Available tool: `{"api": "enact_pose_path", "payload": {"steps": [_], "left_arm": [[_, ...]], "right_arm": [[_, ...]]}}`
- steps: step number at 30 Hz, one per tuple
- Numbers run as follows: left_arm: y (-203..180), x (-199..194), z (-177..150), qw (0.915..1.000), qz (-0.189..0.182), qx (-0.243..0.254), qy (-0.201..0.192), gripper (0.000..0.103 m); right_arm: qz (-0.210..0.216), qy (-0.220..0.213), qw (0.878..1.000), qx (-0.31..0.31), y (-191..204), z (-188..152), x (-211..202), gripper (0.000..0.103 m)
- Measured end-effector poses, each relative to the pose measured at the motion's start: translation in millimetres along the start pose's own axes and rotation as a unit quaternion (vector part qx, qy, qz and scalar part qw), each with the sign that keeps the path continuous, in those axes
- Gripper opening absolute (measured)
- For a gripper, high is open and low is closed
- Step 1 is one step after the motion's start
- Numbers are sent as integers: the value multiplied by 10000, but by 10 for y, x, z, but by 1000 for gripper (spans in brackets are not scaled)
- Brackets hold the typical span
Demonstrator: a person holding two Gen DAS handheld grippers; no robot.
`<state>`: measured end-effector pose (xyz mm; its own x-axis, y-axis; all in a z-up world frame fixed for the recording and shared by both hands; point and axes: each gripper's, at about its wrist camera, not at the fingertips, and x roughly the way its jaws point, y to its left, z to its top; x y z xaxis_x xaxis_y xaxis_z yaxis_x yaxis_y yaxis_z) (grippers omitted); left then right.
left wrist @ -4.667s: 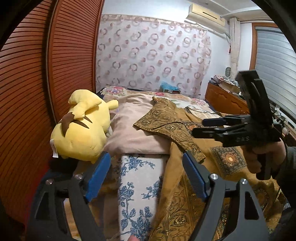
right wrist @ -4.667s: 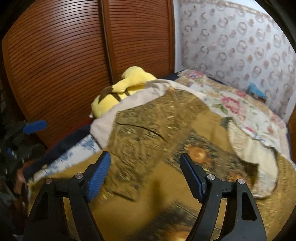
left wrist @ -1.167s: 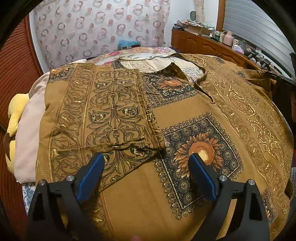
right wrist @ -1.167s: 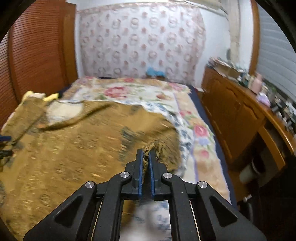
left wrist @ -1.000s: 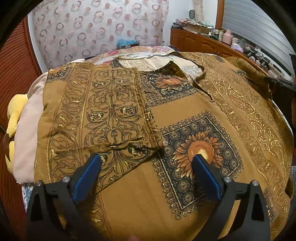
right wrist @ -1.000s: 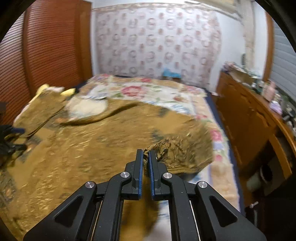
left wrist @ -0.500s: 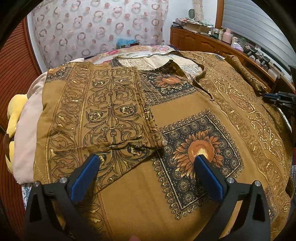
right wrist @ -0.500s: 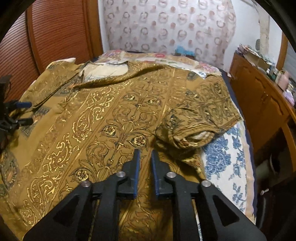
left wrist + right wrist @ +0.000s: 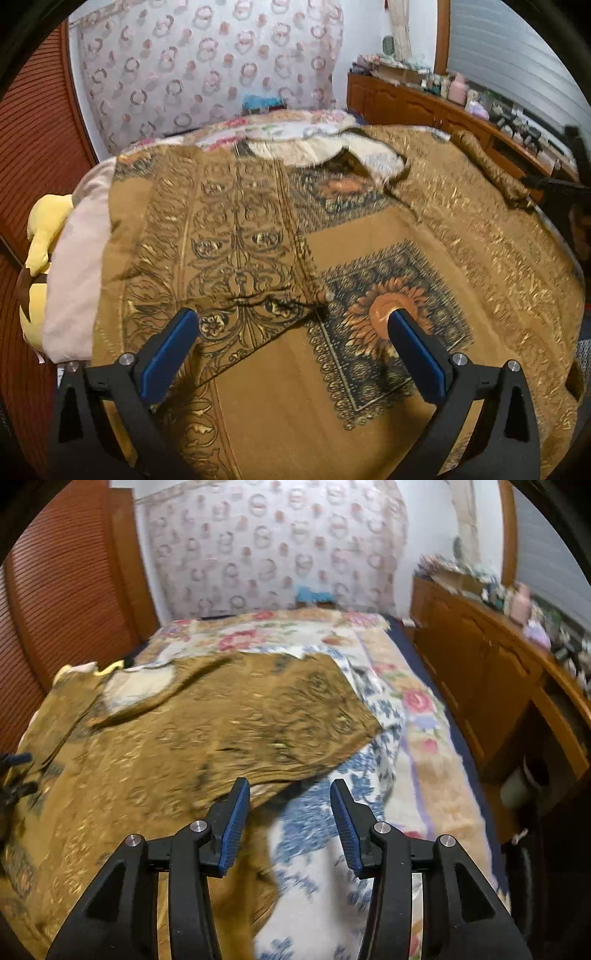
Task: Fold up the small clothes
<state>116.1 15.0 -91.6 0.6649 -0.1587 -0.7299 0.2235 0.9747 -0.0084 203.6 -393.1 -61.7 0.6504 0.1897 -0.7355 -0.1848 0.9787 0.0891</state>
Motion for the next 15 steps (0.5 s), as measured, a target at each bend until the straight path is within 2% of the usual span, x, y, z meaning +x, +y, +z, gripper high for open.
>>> {"api": "enact_pose_path", "payload": {"steps": [6,10,11,13,15], "left_arm": [[-20,-224,25,9991,-40,-84,-426,103],[-42,-308,-1,9983,-161,-22,-558,103],[-45,-315,0,9983,-157,-12,-569,103],[-61,-335,-6,9981,-208,-4,-585,103],[-92,-351,-8,9979,-242,1,-600,103]], "right_arm": [[-68,267,9992,287,-153,152,330,46],[-313,273,9991,-67,-43,220,427,47],[-380,277,9987,-189,-9,214,449,44],[-342,246,9984,-379,44,216,468,31],[-247,272,9978,-556,108,216,474,11]]}}
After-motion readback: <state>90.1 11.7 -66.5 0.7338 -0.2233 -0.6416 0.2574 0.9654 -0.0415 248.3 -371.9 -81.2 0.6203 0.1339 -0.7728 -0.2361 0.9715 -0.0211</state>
